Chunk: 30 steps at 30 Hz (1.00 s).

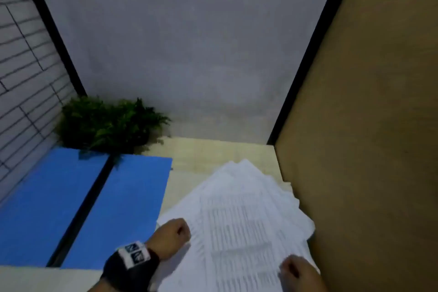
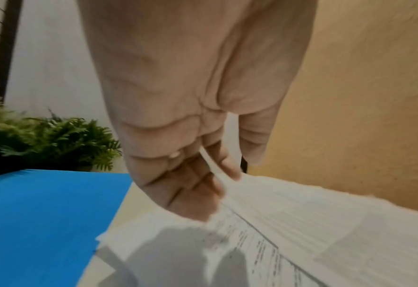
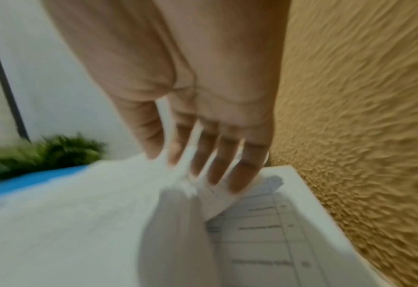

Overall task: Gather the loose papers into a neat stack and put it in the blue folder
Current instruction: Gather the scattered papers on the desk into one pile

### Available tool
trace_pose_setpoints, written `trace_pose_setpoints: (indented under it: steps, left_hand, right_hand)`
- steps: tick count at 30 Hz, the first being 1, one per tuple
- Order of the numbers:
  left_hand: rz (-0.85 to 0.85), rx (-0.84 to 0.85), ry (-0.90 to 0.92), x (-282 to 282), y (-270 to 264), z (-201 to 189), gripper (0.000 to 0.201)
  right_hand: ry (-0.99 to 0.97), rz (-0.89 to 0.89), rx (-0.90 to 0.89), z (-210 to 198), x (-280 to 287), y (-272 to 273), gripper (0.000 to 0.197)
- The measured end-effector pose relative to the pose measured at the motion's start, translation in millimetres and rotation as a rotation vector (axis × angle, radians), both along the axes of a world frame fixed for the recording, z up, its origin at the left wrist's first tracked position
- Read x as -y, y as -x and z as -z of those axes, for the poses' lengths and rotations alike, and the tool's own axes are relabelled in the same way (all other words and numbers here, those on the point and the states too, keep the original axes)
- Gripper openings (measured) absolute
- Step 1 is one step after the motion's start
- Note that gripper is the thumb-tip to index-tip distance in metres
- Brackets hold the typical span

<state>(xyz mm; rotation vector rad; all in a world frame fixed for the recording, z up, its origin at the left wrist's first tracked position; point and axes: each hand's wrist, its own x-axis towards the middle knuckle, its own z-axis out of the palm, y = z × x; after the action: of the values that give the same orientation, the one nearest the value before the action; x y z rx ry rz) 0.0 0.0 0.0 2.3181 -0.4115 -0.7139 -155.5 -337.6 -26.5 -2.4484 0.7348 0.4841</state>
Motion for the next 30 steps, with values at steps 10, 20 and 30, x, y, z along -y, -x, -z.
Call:
trace_pose_setpoints:
  steps: [10,20,30]
  left_hand:
    - [-0.516,-0.253,0.055,78.0,15.4,51.0,0.064]
    - [-0.557,-0.277,0.238,111.0,77.1,56.0,0.036]
    - [-0.244,0.13,-0.343,73.5,-21.5,20.5,0.025]
  right_hand:
    - [0.116,0.194,0.038,-2.5,-3.0,-28.7,0.068]
    - [0.092,0.263,0.077,-5.9,-22.5,-14.2,0.034]
    - [-0.222,0.334,0.146,7.3,8.0,1.0,0.023]
